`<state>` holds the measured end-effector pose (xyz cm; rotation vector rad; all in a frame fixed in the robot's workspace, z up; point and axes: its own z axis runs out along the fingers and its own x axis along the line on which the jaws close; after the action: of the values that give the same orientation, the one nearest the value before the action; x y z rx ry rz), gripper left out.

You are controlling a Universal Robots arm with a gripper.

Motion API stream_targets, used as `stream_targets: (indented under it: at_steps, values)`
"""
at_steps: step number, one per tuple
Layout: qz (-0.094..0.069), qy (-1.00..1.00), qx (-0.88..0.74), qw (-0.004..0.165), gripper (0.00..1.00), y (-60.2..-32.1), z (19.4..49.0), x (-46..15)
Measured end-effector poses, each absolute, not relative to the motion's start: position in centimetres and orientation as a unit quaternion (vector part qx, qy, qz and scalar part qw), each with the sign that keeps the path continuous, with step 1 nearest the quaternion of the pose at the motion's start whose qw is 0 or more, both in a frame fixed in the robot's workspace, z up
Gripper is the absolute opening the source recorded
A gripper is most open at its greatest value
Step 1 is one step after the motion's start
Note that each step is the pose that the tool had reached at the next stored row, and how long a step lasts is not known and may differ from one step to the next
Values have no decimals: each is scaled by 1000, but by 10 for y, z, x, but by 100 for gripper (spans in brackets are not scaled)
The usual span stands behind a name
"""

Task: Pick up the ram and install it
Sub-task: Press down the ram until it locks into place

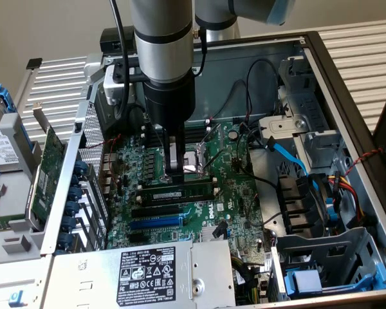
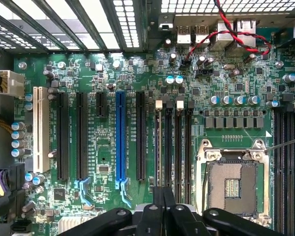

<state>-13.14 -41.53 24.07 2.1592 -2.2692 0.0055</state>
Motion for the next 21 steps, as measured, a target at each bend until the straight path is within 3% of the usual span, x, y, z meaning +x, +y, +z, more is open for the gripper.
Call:
stream_targets:
  at_steps: [1, 21]
  values:
    - [2, -724, 689, 5, 11, -415, 241, -131]
    - [1, -724, 690, 6, 11, -414, 234, -134]
